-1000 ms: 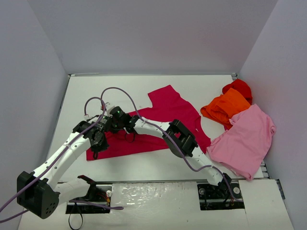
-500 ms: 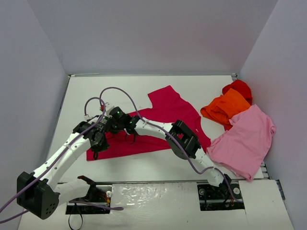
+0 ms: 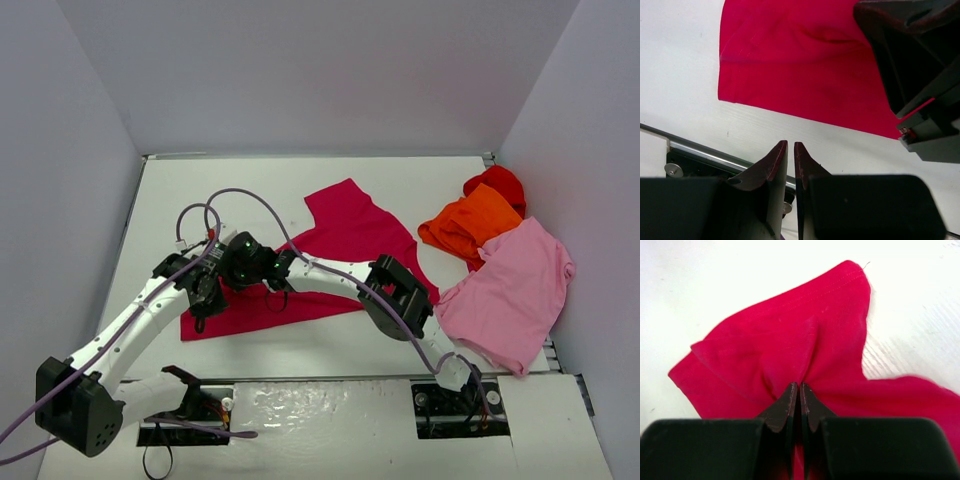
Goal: Fold and stack the t-shirts
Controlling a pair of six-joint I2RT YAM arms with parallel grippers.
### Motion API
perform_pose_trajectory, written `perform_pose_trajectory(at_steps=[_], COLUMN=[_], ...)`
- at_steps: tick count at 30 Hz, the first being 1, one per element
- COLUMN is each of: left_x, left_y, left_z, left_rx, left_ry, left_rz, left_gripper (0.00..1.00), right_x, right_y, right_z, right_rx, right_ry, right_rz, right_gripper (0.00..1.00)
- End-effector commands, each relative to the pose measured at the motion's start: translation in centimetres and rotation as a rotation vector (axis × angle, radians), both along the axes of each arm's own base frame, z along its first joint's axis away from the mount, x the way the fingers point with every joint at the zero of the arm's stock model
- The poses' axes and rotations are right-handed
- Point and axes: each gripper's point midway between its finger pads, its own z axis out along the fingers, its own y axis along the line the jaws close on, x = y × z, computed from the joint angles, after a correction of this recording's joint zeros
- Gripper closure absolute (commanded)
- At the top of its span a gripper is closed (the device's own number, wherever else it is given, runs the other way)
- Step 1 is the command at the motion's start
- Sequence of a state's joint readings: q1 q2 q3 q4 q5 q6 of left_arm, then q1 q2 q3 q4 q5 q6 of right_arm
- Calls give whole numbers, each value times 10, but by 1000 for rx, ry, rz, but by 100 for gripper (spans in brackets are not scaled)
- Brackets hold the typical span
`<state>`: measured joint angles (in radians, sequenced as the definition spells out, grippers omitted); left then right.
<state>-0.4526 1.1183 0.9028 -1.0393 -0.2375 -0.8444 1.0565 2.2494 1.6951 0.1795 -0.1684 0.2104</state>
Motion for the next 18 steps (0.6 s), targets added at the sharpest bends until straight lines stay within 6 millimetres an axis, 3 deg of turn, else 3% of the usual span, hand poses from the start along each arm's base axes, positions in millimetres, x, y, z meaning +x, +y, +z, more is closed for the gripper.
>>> perform_pose_trajectory(at_steps=[1,11,13,16,18], left_x=[5,-1,3,14,22], left_y=[1,8,7,1,-3], left_z=[9,10,11,17,21], left_rx=[6,31,31,18,13], left_ry=[-44,-39,-44,-67,-87], left_rz=[-4,2,0,-4,-13], left_gripper=[91,91,91,91,91], right_x=[4,31,41,53,63], right_y=[18,43,44,38,31], right_z=[51,30,23,21,35], right_rx=[119,143,148,142,151], right_ry=[-64,-34,-13,-21,-53], right_rz=[2,12,4,-25,-44], right_gripper=[100,97,87,63,53])
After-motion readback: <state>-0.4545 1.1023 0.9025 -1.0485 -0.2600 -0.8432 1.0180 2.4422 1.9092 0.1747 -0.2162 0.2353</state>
